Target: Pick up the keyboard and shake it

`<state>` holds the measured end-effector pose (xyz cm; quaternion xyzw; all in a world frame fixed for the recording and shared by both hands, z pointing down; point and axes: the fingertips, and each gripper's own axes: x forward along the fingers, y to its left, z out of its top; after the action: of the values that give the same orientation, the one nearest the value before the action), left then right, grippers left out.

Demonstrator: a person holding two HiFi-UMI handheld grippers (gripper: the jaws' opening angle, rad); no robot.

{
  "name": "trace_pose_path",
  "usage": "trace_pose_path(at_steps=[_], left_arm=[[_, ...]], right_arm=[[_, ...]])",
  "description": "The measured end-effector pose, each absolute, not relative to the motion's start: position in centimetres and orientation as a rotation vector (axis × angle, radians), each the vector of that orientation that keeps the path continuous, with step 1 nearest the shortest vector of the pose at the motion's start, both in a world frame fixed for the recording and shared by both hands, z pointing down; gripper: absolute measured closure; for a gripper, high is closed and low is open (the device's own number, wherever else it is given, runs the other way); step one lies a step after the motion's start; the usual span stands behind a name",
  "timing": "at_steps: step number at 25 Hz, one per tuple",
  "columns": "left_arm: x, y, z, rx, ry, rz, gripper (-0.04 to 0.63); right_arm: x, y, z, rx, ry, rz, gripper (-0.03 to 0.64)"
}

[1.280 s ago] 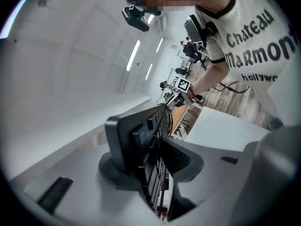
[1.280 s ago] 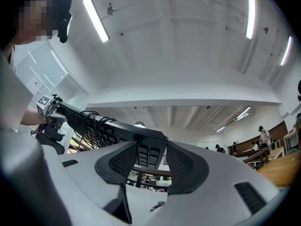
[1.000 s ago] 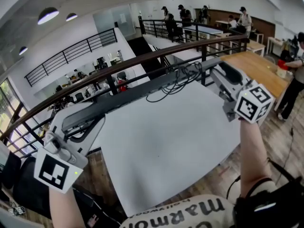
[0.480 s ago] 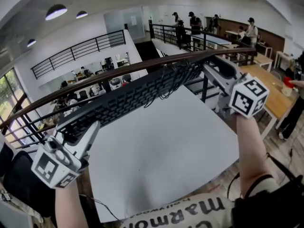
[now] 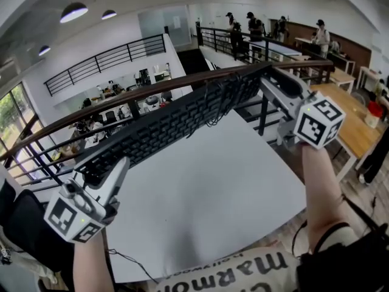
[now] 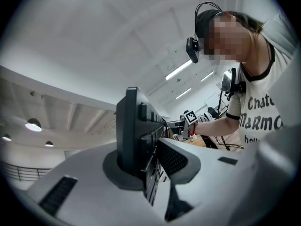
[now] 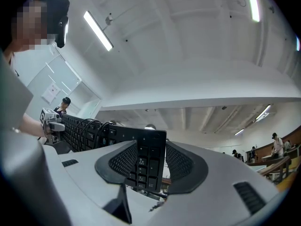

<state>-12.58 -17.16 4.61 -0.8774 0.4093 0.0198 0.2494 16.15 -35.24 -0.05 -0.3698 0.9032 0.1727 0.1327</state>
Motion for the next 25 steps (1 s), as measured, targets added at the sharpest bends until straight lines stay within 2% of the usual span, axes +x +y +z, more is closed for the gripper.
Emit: trace_pose_path(at_steps=[11,20,25], left_arm=[[-13.3,-17.4,5.1,-2.468,1.116,0.068,0.505],[-14.1,-18.1,5.9,-2.503,1.110,0.110,0.505],[-14.3,-18.6,6.3,-2.515,1.101,0.124,0.505]], right_arm=[[16.0,-35.4,0.5,-0.951,2.666,0.345,0.400],[15.2,-38.3,6.6,-0.877,2.790,0.146,0.353],[14.1,-38.4,7.8,-0.821,2.818,0.102,0.350]])
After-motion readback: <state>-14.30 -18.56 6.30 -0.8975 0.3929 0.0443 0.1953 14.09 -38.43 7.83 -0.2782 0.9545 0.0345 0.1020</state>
